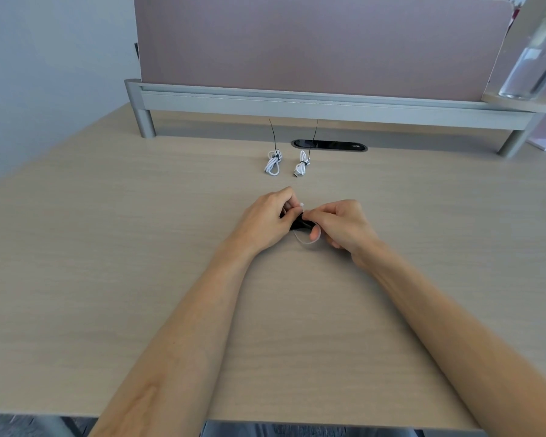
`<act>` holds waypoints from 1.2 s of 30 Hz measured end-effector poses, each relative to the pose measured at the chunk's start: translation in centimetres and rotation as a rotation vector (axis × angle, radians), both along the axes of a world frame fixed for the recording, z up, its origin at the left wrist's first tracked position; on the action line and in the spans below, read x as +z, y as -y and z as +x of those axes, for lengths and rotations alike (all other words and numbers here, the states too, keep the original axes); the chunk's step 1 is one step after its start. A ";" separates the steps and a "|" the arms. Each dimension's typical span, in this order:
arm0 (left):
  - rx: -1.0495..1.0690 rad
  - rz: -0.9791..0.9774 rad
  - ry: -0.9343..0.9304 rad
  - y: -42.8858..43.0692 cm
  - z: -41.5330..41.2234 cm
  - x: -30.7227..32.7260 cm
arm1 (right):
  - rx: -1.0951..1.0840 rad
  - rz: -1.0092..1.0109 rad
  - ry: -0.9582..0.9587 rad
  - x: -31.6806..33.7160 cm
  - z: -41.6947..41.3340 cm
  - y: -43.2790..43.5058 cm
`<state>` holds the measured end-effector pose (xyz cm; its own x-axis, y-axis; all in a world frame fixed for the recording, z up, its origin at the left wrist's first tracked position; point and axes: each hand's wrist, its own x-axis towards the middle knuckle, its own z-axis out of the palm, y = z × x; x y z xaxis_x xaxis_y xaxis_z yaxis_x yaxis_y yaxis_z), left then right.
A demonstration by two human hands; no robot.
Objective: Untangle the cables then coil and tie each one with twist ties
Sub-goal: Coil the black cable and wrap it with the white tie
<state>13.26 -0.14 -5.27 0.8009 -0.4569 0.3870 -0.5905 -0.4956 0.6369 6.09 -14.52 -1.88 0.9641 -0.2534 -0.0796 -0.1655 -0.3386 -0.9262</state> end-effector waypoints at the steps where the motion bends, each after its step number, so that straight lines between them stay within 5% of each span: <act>1: -0.005 0.001 0.008 0.0 0.0 0.0 | -0.003 -0.001 -0.003 0.0 0.0 0.0; 36: 0.002 0.001 0.014 0.0 0.1 -0.1 | 0.007 0.044 0.016 0.5 -0.2 -0.1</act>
